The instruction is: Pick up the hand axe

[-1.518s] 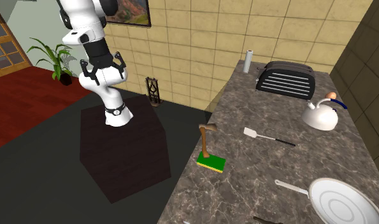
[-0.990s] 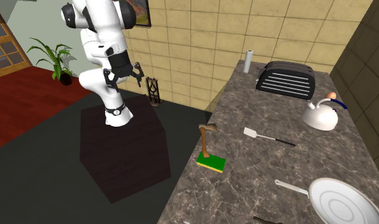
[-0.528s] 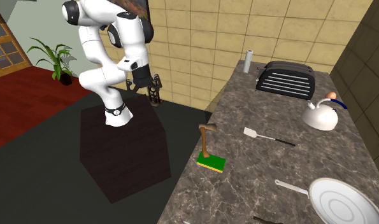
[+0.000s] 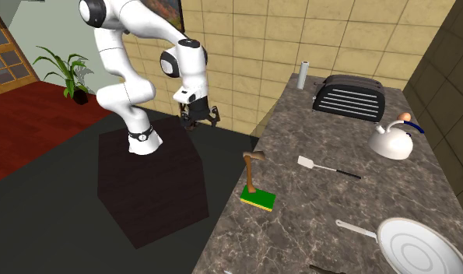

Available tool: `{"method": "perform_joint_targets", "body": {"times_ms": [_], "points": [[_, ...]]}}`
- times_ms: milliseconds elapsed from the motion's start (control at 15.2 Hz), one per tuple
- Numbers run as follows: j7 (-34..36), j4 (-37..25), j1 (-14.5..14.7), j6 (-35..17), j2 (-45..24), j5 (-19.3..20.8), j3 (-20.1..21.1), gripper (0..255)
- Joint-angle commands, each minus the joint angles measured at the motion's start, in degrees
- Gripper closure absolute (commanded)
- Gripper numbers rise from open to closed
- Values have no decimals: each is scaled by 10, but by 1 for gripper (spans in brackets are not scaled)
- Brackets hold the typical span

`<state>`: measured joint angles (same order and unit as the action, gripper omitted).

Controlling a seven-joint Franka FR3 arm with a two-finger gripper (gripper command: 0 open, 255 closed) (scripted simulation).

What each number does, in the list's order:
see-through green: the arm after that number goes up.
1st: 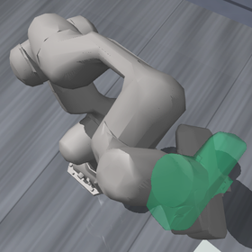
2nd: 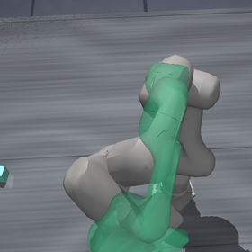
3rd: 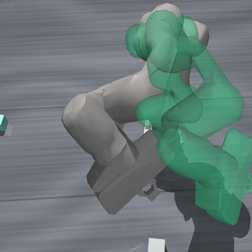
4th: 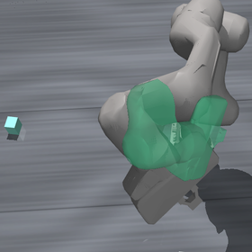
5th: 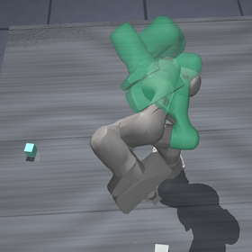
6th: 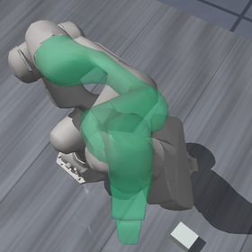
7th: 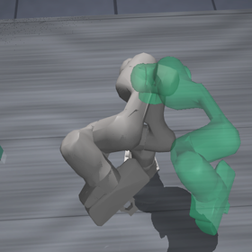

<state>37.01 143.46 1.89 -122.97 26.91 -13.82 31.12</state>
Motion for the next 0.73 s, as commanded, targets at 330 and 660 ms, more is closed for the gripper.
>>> {"method": "perform_joint_targets", "body": {"times_ms": [330,660], "points": [[174,-56,-51,-102,-170,93,115,0],[359,-127,-59,-135,-333,267,153,0]]}}
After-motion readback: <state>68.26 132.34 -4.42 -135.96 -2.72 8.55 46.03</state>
